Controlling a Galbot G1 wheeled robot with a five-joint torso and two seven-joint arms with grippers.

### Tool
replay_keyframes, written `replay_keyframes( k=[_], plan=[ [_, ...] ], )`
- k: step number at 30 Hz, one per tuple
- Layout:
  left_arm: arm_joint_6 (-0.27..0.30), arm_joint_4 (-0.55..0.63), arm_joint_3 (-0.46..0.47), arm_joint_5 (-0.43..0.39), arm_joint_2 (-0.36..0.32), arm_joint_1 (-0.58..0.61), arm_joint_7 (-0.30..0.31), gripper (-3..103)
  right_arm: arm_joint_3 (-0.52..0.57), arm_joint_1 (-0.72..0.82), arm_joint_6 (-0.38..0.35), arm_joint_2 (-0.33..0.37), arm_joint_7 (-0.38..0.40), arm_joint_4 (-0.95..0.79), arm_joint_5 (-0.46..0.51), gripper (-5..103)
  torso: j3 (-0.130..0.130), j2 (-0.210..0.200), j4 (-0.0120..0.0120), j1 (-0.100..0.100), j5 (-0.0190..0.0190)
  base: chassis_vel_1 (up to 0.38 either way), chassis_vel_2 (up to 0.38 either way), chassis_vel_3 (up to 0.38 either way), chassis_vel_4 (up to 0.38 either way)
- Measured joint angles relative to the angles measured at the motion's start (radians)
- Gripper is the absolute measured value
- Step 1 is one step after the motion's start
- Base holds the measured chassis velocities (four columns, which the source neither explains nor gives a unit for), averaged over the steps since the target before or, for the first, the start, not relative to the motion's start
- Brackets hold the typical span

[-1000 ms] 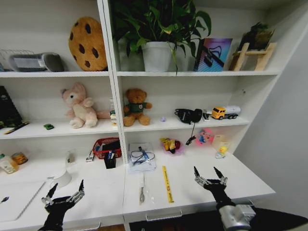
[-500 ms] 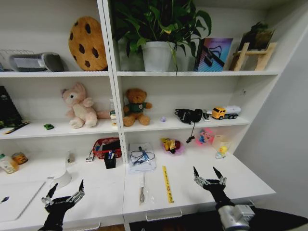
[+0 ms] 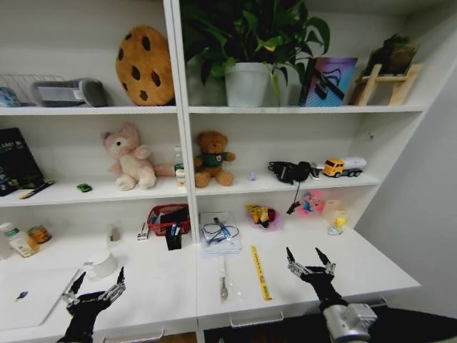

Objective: Organize the objects on the table.

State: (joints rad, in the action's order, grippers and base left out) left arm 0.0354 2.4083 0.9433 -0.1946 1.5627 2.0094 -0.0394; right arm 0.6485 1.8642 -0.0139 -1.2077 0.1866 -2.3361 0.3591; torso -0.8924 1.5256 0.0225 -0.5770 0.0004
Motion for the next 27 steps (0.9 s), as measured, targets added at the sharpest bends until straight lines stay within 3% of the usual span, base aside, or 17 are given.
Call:
replay_keyframes(
  k=[20,23,24,27],
  plan=[
    [0.0,0.0,0.0,0.0,0.0,0.0,0.0,100,0.0,0.0,-0.001,0.0,0.0,0.001,0.001,100,0.0,0.0,0.0003,0.0,-0.0008,0.32,0.327,-0.331,-0.307],
    [0.0,0.0,0.0,0.0,0.0,0.0,0.0,100,-0.001,0.0,-0.001,0.0,0.0,0.001,0.001,100,0.0,0.0,-0.0002,0.0,0.0004,0.366,0.359,-0.351,-0.334],
    [0.0,0.0,0.0,0.0,0.0,0.0,0.0,100,-0.001,0.0,-0.001,0.0,0.0,0.001,0.001,100,0.0,0.0,0.0002,0.0,-0.0013,0.341,0.36,-0.328,-0.329],
    [0.0,0.0,0.0,0.0,0.0,0.0,-0.001,100,0.0,-0.001,-0.001,0.0,0.0,0.001,0.001,100,0.0,0.0,0.0,0.0,-0.0002,0.35,0.356,-0.355,-0.343]
  ],
)
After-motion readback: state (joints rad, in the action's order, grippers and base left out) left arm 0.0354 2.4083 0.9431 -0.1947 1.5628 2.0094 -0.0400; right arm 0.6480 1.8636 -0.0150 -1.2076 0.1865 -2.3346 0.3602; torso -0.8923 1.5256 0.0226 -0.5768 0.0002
